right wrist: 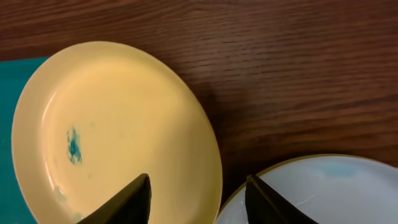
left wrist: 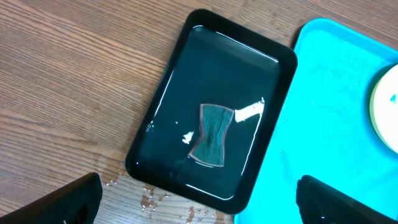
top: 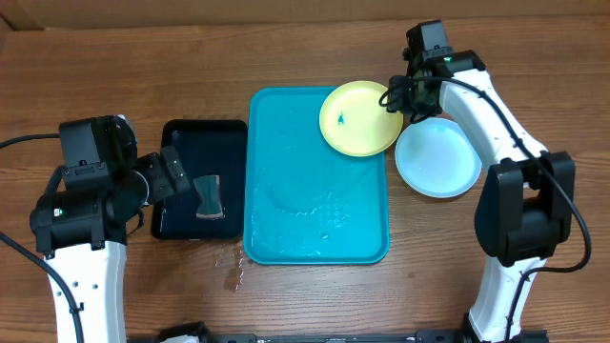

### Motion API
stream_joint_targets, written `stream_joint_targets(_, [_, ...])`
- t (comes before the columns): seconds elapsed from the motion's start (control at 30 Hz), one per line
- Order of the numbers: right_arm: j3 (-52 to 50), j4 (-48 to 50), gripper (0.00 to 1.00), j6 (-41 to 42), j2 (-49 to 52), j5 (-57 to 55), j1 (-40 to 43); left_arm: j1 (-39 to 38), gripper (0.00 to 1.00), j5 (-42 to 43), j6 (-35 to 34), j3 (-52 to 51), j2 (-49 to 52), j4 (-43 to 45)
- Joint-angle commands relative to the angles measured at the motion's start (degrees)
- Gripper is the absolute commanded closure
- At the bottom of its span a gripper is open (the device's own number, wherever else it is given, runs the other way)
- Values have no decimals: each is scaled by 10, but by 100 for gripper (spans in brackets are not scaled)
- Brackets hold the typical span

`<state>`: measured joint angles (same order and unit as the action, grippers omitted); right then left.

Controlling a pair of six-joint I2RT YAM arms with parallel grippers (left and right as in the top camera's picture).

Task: Clean dirty plates on tray and stack at the side
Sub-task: 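Grasp the rim of the upper yellow plate with the right gripper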

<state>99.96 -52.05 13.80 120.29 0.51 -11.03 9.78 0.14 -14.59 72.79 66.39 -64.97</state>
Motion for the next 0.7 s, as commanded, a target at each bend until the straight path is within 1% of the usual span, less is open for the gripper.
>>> stream_joint_targets(0.0, [-10, 9, 51, 35, -2, -20, 0, 0, 0, -7, 9, 8, -1, 0])
stream_joint_targets(0.23, [-63, 53, 53, 40, -1, -20, -2, 0, 0, -7, 9, 8, -1, 0])
stream_joint_targets(0.33, [-82, 66, 64, 41, -1, -20, -2, 0, 0, -7, 9, 8, -1, 0])
stream_joint_targets(0.4, [-88, 72, 70, 43, -1, -19, -2, 0, 0, -7, 9, 8, -1, 0])
stream_joint_targets(0.57, [-89, 71, 74, 45, -1, -15, -2, 0, 0, -7, 9, 8, -1, 0])
stream_joint_targets(0.67, [-90, 65, 81, 45, -1, -13, -3, 0, 0, -7, 9, 8, -1, 0])
